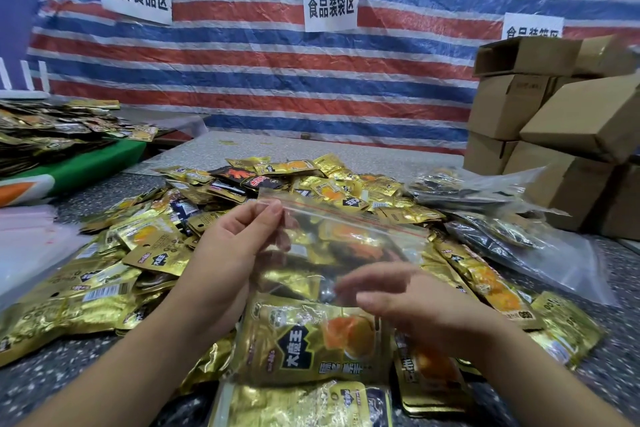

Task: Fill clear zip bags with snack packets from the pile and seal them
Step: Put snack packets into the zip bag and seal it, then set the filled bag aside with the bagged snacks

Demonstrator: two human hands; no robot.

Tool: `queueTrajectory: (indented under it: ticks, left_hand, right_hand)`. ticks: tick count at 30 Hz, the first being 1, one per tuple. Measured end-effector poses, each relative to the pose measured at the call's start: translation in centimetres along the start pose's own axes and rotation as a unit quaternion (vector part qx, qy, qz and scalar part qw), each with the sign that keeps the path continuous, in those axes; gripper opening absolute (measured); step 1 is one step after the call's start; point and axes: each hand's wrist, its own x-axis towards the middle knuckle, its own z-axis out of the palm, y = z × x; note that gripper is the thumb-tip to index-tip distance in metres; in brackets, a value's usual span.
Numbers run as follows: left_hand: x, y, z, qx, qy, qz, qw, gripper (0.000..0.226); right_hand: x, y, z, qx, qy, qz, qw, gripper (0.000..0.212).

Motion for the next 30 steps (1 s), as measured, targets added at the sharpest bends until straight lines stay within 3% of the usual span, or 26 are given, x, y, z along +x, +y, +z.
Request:
queueTrajectory:
  ticks: [5,9,13,15,17,19,24,27,30]
  left_hand:
    - [0.0,0.1,0.3,-0.030,0.005,0.020,0.999,0.018]
    - [0.2,0.2,-0.2,-0.008,0.035,0.024,0.999,0.026]
    - [0.5,0.3,-0.4,0.025,0.100,0.048,0.994,0.048]
    - [0.6,0.1,-0.3,0.039,0.127,0.055,0.990,0.046]
    - [0.6,-0.1,-0.2,0.058,0.143,0.061,0.986,0.036]
    - [0.5,-0.4,-0.2,0.068,0.142,0.062,0.986,0.032]
    - [0.4,-0.3,-0.3,0.083,0.139,0.063,0.985,0.033]
    - [0.3,-0.3,-0.2,0.089,0.136,0.058,0.985,0.032]
    - [0.2,-0.4,-0.2,0.091,0.125,0.045,0.987,0.030]
  right_hand:
    - [-0.2,-0.4,0.8,-0.042,-0.033,0.022,0.998,0.029]
    - [-0.1,-0.3,1.1,-0.042,0.018,0.006,0.999,0.017]
    - [0.2,-0.3,0.3,0.080,0.084,0.023,0.993,0.014]
    - [0.3,-0.5,-0.7,0.170,0.128,0.023,0.977,0.021]
    - [0.6,-0.7,-2.1,0.252,0.187,0.022,0.949,0.030]
    - [0.9,-1.2,-4.1,0.330,0.241,0.014,0.913,0.025]
    - [2.2,-4.1,-10.6,0.538,0.314,-0.072,0.779,0.019]
    - [3.7,-5.1,-14.6,0.572,0.377,-0.136,0.716,0.012]
    - [5.1,-3.9,-17.0,0.547,0.449,-0.105,0.698,0.022]
